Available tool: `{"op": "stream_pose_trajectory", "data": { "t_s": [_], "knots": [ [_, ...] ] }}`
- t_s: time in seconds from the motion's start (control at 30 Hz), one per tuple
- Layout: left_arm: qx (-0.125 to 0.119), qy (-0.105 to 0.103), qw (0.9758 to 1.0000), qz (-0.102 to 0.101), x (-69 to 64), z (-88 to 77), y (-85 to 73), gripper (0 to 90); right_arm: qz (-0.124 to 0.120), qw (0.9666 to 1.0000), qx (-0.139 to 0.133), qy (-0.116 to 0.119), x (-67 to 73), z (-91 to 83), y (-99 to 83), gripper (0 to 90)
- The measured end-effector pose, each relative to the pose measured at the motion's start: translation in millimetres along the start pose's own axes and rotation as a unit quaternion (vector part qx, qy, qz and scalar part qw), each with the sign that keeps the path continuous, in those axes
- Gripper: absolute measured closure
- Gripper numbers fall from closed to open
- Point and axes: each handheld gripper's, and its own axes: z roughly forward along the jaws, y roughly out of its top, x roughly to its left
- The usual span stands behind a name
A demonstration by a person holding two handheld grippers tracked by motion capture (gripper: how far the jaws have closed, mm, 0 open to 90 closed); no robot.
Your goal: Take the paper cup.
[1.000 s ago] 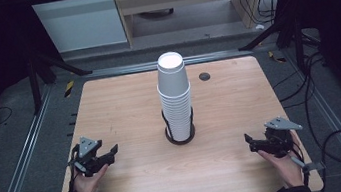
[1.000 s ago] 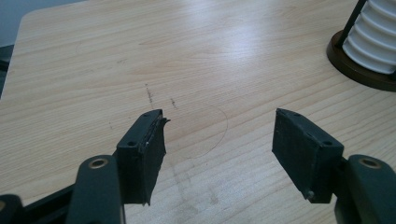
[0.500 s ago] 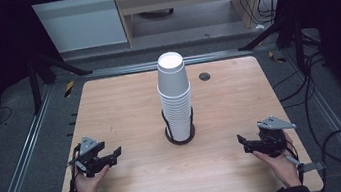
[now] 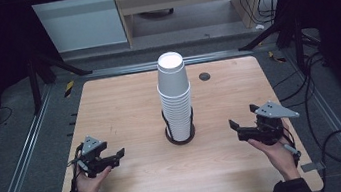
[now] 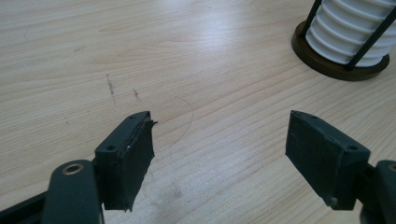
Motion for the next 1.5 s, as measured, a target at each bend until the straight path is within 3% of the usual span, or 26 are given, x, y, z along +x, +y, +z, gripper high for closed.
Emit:
{"op": "stream_pose_trajectory", "data": {
  "t_s": [0.3, 0.37, 0.43, 0.47, 0.57, 0.6, 0.8, 1.13, 1.5],
  "knots": [
    [0.009, -0.008, 0.9999, 0.006, -2.0, 3.3, -0.5, 22.0, -0.007, 0.9985, -0.049, 0.022, 11.9, -4.0, 38.5, 10.7],
    [0.010, -0.009, 0.9999, 0.005, -2.4, 4.0, -0.8, 21.7, -0.001, 0.9972, -0.064, 0.039, 16.9, -5.0, 55.5, 10.5],
    [0.010, -0.009, 0.9999, 0.006, -2.5, 4.2, -0.8, 21.7, -0.001, 0.9968, -0.067, 0.042, 18.5, -5.3, 59.5, 10.5],
    [0.009, -0.010, 0.9999, 0.005, -2.5, 4.4, -0.8, 21.6, -0.001, 0.9953, -0.081, 0.053, 22.8, -5.0, 69.7, 10.7],
    [0.010, -0.012, 0.9999, 0.006, -3.0, 5.7, -1.2, 21.6, 0.004, 0.9934, -0.089, 0.073, 28.2, -2.8, 78.9, 10.4],
    [0.011, -0.013, 0.9998, 0.007, -3.7, 6.5, -1.5, 21.5, -0.004, 0.9919, -0.097, 0.082, 36.8, 0.1, 88.6, 10.3],
    [0.011, -0.015, 0.9998, 0.009, -4.0, 6.5, -1.5, 21.4, -0.006, 0.9885, -0.114, 0.100, 49.8, 7.4, 105.2, 9.9],
    [0.012, -0.019, 0.9997, 0.009, -4.5, 8.8, -2.0, 20.7, -0.013, 0.9856, -0.118, 0.121, 68.4, 32.5, 120.6, 8.9],
    [0.012, -0.022, 0.9997, 0.007, -4.2, 9.1, -2.0, 20.3, -0.021, 0.9850, -0.113, 0.129, 88.2, 62.7, 132.2, 7.2]
  ]
}}
